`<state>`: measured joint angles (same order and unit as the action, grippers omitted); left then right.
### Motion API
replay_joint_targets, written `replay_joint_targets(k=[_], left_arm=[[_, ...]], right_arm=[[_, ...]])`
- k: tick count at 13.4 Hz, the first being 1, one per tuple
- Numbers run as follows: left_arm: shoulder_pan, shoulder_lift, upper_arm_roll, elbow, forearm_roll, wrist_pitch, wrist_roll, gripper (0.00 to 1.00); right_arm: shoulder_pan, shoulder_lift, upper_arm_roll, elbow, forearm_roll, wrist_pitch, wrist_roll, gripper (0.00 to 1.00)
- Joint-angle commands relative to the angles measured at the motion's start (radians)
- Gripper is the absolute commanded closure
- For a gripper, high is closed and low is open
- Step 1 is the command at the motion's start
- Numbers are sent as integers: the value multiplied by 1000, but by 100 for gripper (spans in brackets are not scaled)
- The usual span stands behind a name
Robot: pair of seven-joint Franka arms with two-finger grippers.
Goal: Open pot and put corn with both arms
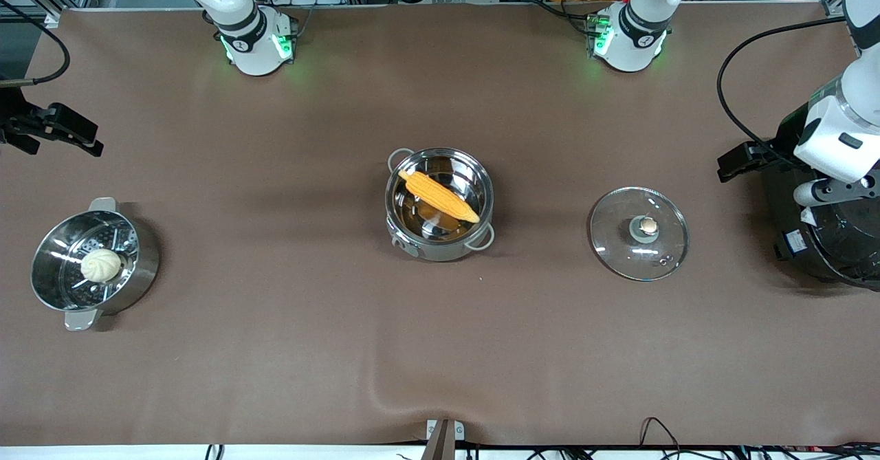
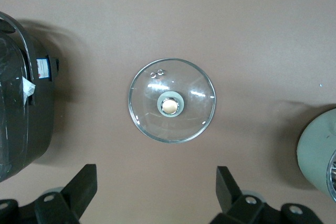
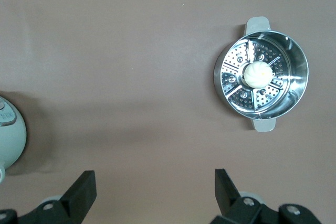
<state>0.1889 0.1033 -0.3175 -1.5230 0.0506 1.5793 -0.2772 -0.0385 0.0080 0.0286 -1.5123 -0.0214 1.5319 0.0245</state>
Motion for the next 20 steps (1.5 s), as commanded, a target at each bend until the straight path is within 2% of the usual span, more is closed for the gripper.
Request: replay_joint_targets(k=[1, 13, 18, 20], left_arm=[[9, -7, 0, 12, -14, -21, 13, 0], [14, -51, 6, 12, -12, -12, 42, 0], [14, -50, 44, 52, -14, -15, 195, 0], [14, -50, 44, 53, -18, -19, 193, 0]], right_arm=[[-11, -22, 8, -16, 3, 5, -15, 0], [0, -19, 8, -20, 3, 4, -17, 0], [0, -19, 8, -20, 3, 2, -17, 0], [0, -17, 8, -20, 3, 2, -17, 0]])
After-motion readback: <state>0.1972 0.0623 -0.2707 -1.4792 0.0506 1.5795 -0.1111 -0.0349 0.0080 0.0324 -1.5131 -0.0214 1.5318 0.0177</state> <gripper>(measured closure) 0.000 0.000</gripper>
